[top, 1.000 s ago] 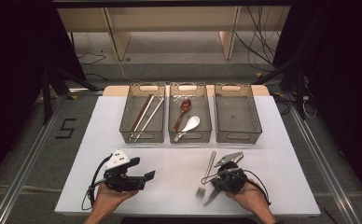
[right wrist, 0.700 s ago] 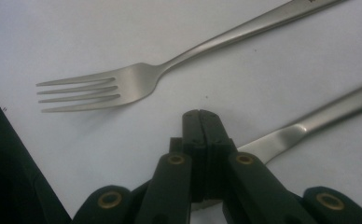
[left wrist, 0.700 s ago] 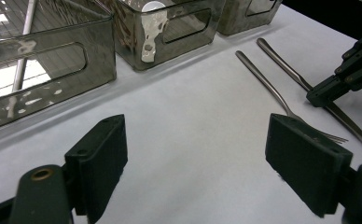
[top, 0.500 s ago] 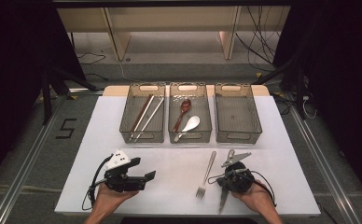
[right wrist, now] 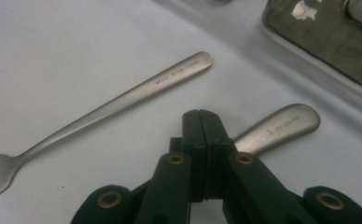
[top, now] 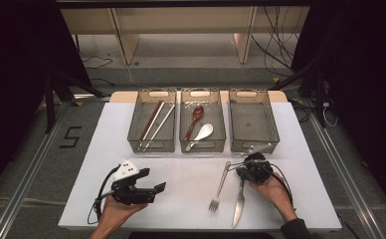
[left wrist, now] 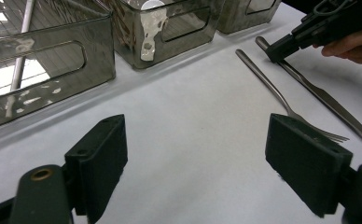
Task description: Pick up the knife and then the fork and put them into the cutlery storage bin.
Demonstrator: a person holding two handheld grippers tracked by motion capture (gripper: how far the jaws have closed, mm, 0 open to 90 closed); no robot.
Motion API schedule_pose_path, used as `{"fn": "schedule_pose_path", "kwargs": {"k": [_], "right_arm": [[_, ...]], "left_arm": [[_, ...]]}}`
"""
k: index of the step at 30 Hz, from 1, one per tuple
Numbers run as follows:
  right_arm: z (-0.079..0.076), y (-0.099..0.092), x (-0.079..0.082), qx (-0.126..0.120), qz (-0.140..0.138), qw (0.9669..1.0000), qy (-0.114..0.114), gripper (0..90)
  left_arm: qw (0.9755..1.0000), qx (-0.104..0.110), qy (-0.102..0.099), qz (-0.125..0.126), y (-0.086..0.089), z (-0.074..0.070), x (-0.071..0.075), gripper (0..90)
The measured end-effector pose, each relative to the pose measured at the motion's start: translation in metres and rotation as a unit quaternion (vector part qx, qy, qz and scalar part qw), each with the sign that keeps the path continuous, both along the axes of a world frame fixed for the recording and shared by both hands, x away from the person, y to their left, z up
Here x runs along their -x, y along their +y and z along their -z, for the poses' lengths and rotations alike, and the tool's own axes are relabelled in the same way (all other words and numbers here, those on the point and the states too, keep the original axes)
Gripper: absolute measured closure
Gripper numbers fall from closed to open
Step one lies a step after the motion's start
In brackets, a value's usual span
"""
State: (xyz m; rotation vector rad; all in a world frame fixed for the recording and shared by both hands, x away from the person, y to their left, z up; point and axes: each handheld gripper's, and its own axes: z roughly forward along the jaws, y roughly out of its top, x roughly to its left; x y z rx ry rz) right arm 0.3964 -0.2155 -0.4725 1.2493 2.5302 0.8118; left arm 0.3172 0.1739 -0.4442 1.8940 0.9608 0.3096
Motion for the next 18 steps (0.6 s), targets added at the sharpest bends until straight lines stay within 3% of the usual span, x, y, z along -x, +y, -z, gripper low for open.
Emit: {"fn": "schedule_pose_path", "kwargs": {"k": [8, 18], "right_arm": [[-0.002, 0.001, 0.0, 0.047, 0.003, 0.9989, 0.002, 90.0], [-0.007, -0.013, 0.011, 0.068, 0.018, 0.9972, 0.025, 90.0]], "left_arm": [[1.0, 0.0, -0.001, -0.001, 0.0, 0.0, 0.001, 20.5], [1.0, 0.0, -0.003, -0.001, 0.001, 0.0, 0.001, 20.5]]}}
